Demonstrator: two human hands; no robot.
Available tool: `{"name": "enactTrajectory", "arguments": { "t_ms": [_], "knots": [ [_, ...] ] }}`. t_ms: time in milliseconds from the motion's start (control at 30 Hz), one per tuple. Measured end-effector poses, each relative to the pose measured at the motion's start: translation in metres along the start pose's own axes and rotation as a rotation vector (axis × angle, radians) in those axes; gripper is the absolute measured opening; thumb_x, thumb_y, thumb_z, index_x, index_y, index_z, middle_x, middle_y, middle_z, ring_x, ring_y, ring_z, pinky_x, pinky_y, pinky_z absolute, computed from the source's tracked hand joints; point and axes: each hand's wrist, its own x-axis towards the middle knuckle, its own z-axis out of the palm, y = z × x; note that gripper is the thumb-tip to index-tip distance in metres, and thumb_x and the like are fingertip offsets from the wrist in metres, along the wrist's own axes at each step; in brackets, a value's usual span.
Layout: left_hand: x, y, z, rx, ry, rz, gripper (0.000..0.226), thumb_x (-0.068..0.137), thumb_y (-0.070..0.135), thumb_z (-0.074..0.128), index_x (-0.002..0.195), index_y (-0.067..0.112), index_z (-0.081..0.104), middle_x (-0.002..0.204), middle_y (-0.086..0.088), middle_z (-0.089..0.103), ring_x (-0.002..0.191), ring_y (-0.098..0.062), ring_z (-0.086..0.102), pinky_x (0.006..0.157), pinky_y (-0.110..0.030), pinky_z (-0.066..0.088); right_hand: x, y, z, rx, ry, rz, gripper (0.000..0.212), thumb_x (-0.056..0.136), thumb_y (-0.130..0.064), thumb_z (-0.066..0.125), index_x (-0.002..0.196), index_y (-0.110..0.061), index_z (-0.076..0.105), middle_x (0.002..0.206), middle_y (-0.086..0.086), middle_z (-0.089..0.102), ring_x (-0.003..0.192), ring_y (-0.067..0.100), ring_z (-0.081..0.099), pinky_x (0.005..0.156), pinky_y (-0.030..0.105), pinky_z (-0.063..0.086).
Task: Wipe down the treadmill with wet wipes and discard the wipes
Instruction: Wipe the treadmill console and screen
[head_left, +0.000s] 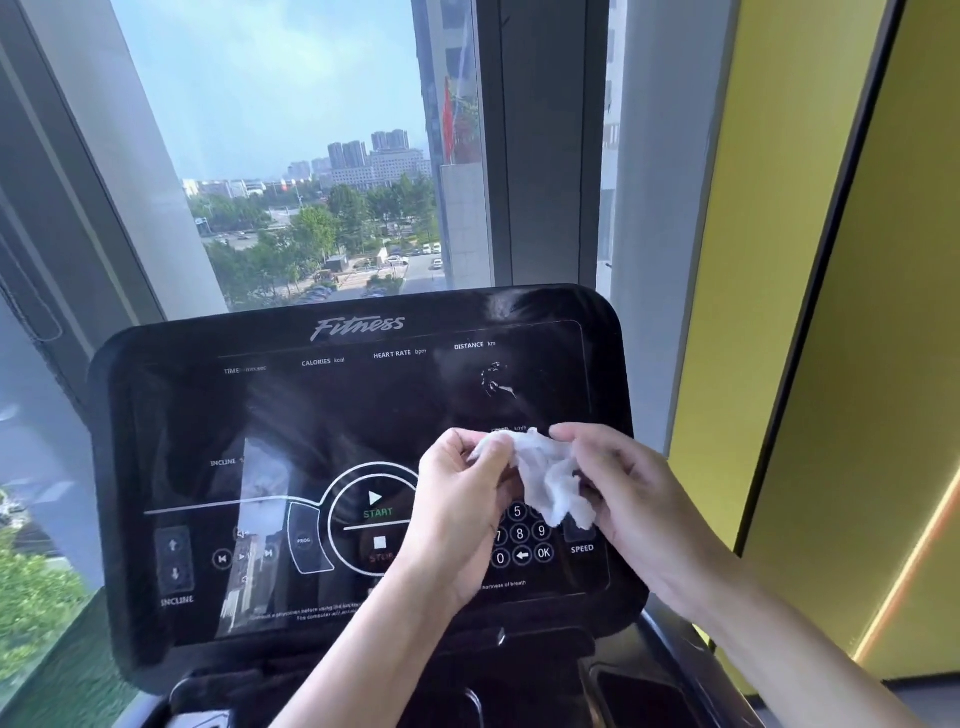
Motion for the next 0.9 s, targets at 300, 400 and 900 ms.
{"name": "enactTrajectory", "arguments": {
  "t_ms": [300, 400, 900],
  "knots": [
    [0.012, 0.005, -0.012, -0.057, 0.152, 0.019, 0.015, 0.097, -0.003, 0.049, 0.111, -0.001, 0.052, 0.095, -0.022, 0.067, 0.082, -0.024, 0.067, 0.08, -0.045, 0.056, 0.001, -0.006, 0.0, -0.158, 0.073, 0.068, 0.026, 0.092, -0.002, 0.063, 0.099, -0.023, 0.075, 0.089, 0.006, 0.072, 0.083, 0.022, 0.068, 0.074, 0.036, 0.057],
    [0.006, 0.001, -0.016, 0.273, 0.122, 0.074, 0.023, 0.094, 0.0, 0.049, 0.1, 0.018, 0.061, 0.095, -0.015, 0.069, 0.081, -0.023, 0.065, 0.067, -0.039, 0.054, 0.0, -0.007, 0.0, 0.087, 0.076, 0.135, 0.023, 0.094, -0.001, 0.06, 0.1, -0.018, 0.074, 0.084, 0.011, 0.069, 0.073, 0.02, 0.063, 0.065, 0.036, 0.051],
    [-0.021, -0.001, -0.004, 0.483, -0.143, 0.108, 0.031, 0.083, 0.051, 0.057, 0.106, 0.031, 0.061, 0.098, -0.001, 0.072, 0.089, -0.015, 0.07, 0.084, -0.043, 0.057, -0.003, -0.001, 0.028, 0.076, 0.306, -0.099, 0.015, 0.091, 0.0, 0.064, 0.087, -0.015, 0.064, 0.073, 0.0, 0.061, 0.064, 0.016, 0.054, 0.061, 0.035, 0.044]
  ]
}}
